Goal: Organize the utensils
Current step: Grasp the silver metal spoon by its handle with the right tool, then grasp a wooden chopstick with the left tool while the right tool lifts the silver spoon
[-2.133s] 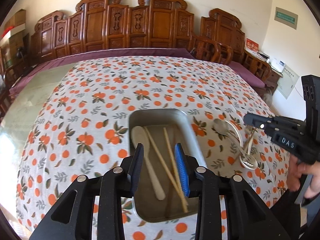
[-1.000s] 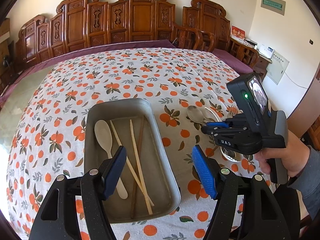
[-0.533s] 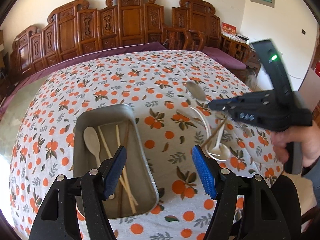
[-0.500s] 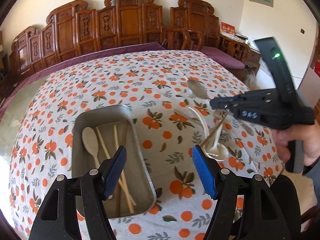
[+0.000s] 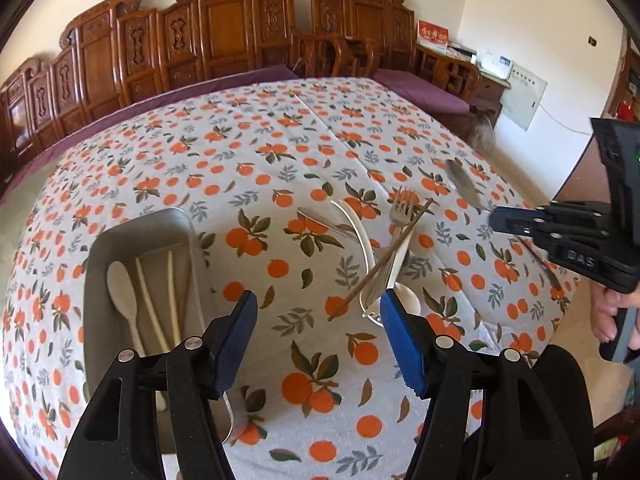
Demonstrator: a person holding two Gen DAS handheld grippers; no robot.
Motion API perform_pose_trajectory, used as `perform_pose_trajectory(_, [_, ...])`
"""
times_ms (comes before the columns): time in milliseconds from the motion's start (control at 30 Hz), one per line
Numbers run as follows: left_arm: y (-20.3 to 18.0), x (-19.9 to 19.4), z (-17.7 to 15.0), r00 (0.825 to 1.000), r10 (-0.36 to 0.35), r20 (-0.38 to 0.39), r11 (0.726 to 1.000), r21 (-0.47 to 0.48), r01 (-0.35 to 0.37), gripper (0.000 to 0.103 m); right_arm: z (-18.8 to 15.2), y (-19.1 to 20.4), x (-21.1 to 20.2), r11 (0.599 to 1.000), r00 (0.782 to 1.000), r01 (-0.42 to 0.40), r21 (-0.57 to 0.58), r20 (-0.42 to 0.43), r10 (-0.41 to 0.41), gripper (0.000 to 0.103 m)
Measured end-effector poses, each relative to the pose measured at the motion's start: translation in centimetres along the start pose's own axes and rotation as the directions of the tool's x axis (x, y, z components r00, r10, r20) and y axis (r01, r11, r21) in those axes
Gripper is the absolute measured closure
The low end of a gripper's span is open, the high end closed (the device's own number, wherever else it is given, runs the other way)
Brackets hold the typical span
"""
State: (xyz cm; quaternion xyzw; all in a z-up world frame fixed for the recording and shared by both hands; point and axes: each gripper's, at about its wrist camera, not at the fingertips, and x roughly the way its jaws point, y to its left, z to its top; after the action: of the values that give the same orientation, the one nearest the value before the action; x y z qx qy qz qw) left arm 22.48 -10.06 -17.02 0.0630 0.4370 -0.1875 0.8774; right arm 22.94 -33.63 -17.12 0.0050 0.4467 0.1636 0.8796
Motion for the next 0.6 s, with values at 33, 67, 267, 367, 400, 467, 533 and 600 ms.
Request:
perform_pose_trajectory(33, [-0.2,0.4,0.2,1.0,-0.003,-0.01,1.0,0.006,0.003,0.048,-0.2,-0.4,0.0,1.0,1.0,-0.003,0.009,0.001,0.003,0.096])
perform_pose_trajectory(67, [-0.3,0.7,0.4,1.0,-0.005,-0.017,1.0,0.01,0.005,0.049,-0.4,-0.7,-0.1,1.0,1.0,-0.004,0.015,0.004,0.004,0.096])
perform_pose_trajectory(267, [-1.5,3.5,1.8,0.997,-0.013,-0.081,0.998,0.053,0.017,0.055,-0.8,-2.3,0.3,0.999,1.0,0.002,0.041,0.002,-0.002,0.096])
perform_pose_trajectory(367, [-2.2,5.3,2.3,0.992,-0.013,-0.125,0.997,0.075,0.023,0.055,-0.8,-3.1,0.1,0.998,1.0,0.004,0.066,0.006,-0.004,0.096])
perform_pose_trajectory(400, [-2.5,6.0,2.5,0.99,-0.012,-0.141,0.996,0.085,0.024,0.055,-0.8,-3.3,0.0,0.998,1.0,0.004,0.07,0.008,-0.004,0.096])
perform_pose_trajectory(467, [-3.0,7.2,2.7,0.986,-0.011,-0.166,0.995,0.099,0.027,0.055,-0.9,-3.5,-0.2,0.997,1.0,0.005,0.076,0.011,-0.006,0.096])
perform_pose_trajectory(533, [-3.3,8.0,3.0,0.984,-0.002,-0.181,0.994,0.111,0.023,0.057,-1.0,-3.6,-0.2,0.997,1.0,0.007,0.08,0.01,-0.008,0.096])
perform_pose_trajectory(600, [-3.3,8.8,3.2,0.981,0.003,-0.195,0.994,0.111,0.019,0.058,-1.0,-3.7,-0.1,0.996,1.0,0.01,0.087,0.009,-0.011,0.096])
